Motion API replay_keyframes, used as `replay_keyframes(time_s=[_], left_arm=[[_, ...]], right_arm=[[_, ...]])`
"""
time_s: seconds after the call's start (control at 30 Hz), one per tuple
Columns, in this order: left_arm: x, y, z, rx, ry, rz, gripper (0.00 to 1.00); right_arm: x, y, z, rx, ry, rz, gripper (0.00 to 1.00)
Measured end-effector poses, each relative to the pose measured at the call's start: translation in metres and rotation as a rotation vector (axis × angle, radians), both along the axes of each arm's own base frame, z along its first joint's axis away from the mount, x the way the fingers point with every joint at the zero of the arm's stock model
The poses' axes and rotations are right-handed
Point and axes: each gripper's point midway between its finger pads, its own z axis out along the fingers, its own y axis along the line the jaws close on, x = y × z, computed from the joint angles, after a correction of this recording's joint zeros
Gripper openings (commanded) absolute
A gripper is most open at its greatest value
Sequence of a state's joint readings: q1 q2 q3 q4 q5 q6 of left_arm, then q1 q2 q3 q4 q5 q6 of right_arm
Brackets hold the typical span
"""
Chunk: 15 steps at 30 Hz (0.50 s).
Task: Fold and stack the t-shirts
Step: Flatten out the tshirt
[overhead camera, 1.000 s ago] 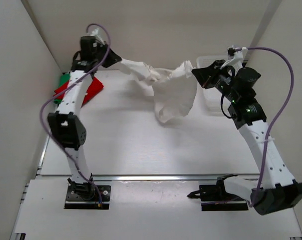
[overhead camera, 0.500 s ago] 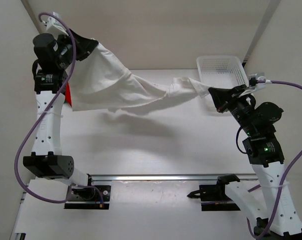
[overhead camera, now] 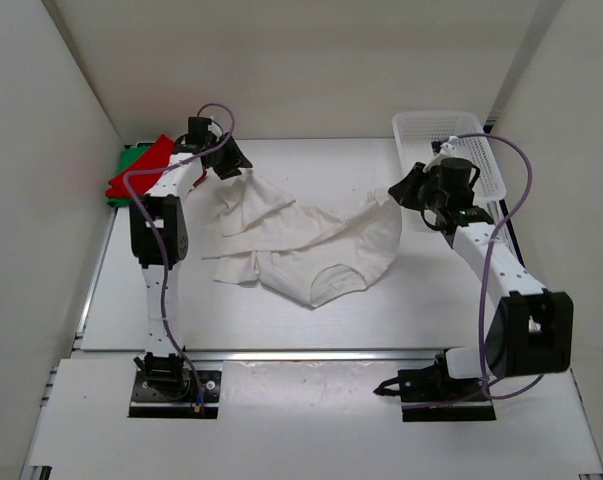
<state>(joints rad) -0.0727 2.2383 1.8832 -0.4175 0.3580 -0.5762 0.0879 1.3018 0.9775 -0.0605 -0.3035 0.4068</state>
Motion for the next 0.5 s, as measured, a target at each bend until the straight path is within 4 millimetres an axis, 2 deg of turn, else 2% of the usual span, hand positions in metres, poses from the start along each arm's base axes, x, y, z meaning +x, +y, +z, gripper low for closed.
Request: replay_keyframes(time_s=[0.03, 0.1, 0.17, 0.2, 0.3, 0.33, 0.37, 0.4, 0.43, 0.5], left_arm=[[0.013, -0.005, -0.011, 0.014, 0.013, -0.012, 0.68], [0.023, -0.009, -0.022, 0.044, 0.028, -0.029, 0.98], [0.014, -0.011, -0.018, 0.058, 0.038, -0.034, 0.99], [0.005, -0.011, -0.010, 0.059, 0.020, -0.034, 0.99], [-0.048, -0.004, 0.023, 0.025, -0.027, -0.024, 0.99], [-0.068, 0.001, 0.039, 0.008, -0.054, -0.013, 0.95], [-0.085, 0.007, 0.055, -0.008, -0.095, 0.001, 0.87], [-0.101, 0.010, 0.070, -0.024, -0.141, 0.014, 0.62], [-0.117, 0.016, 0.082, -0.031, -0.183, 0.037, 0.46], [-0.148, 0.020, 0.091, -0.030, -0.250, 0.065, 0.41]], right_arm=[[0.008, 0.001, -0.009, -0.001, 0.029, -0.003, 0.00], [0.018, 0.000, -0.017, -0.004, 0.051, -0.015, 0.00], [0.021, -0.001, -0.014, -0.004, 0.043, -0.025, 0.00], [0.023, -0.001, -0.008, 0.001, 0.028, -0.027, 0.00], [0.028, 0.003, 0.006, 0.035, -0.018, -0.031, 0.00], [0.028, 0.007, 0.008, 0.048, -0.030, -0.027, 0.00], [0.026, 0.009, 0.008, 0.057, -0.037, -0.026, 0.00], [0.023, 0.013, 0.008, 0.066, -0.040, -0.022, 0.00], [0.019, 0.018, 0.006, 0.073, -0.040, -0.015, 0.00], [0.009, 0.030, 0.001, 0.083, -0.034, 0.011, 0.00]])
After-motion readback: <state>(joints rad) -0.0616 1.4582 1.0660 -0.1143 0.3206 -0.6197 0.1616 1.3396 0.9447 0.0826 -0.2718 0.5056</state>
